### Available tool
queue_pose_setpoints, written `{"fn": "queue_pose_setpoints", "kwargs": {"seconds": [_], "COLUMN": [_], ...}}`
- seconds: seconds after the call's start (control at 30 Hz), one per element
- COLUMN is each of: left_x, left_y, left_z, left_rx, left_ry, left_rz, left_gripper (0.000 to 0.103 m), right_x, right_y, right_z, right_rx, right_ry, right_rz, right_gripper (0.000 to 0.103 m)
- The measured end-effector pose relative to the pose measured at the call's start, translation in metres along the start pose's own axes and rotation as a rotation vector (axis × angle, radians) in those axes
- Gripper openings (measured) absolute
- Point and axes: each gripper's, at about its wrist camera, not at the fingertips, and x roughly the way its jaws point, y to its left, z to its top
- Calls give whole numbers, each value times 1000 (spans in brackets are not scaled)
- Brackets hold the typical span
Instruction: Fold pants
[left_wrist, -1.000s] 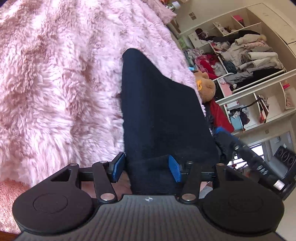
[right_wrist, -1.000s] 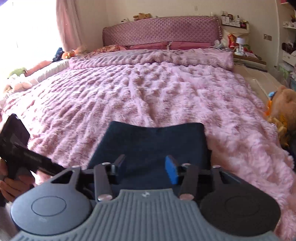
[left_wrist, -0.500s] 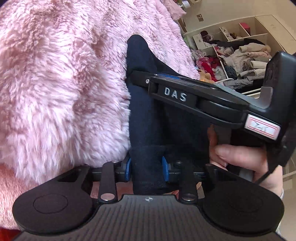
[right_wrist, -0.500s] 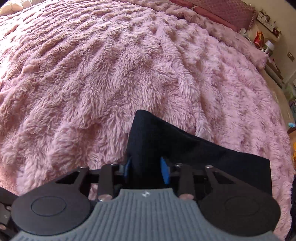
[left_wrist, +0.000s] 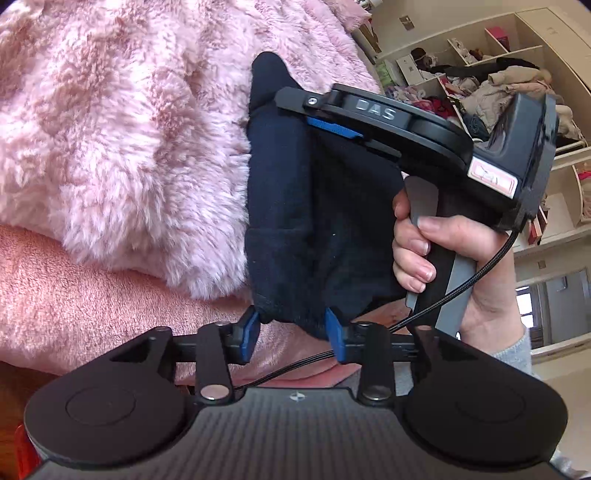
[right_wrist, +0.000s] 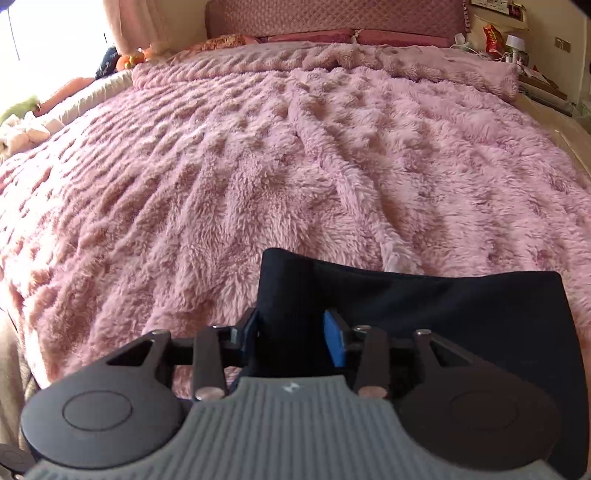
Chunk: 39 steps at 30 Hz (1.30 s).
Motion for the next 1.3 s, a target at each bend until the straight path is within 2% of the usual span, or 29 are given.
{"fn": "queue_pose_setpoints", "kwargs": {"seconds": [0.07,0.1,0.17,0.27,0.33,0.4,0.47,0.57,0.77,0.9,0.93,1.0,1.03,1.07,1.1,1.2,1.3], "left_x": [-22,-31,-38,-20,-3,11,26,42,80,110,113,120,119,115,114,107,93], "left_y": [-5,-6,-5,8,15,28,35,46,75,108,112,112,108,103,100,96,84], "left_z": [6,9,19,51,62,67,73,81,107,122,123,129,130,130,130,135,140], "left_rx": [61,87,133,90,72,78,58,-18,-192,-420,-459,-481,-445,-398,-381,-419,-393], "left_ry": [-68,-109,-145,-71,-36,-38,-42,-22,75,113,110,101,85,62,60,81,91], "left_rz": [10,19,1,-78,-108,-139,-120,-191,-398,-562,-582,-561,-540,-516,-500,-472,-442], "left_gripper": [65,68,73,75,75,78,78,78,78,78,77,60,44,37,35,27,27], "right_x": [-31,-52,-79,-106,-108,-99,-86,-65,-31,-13,-9,-3,-1,-3,-4,-3,-8], "right_y": [-24,-42,-72,-124,-158,-188,-210,-231,-254,-255,-254,-249,-244,-237,-232,-234,-227], "right_z": [3,3,5,3,-4,-16,-31,-55,-73,-75,-76,-76,-74,-73,-75,-81,-83], "right_rx": [91,140,186,201,233,301,378,438,571,617,632,632,592,521,483,541,578], "right_ry": [-95,-160,-206,-179,-87,28,119,203,193,187,179,158,156,151,134,80,35], "right_rz": [57,91,131,104,127,187,244,362,635,741,761,786,763,718,696,713,702], "right_gripper": [85,82,82,83,83,83,83,83,84,84,83,74,62,47,43,34,32]}}
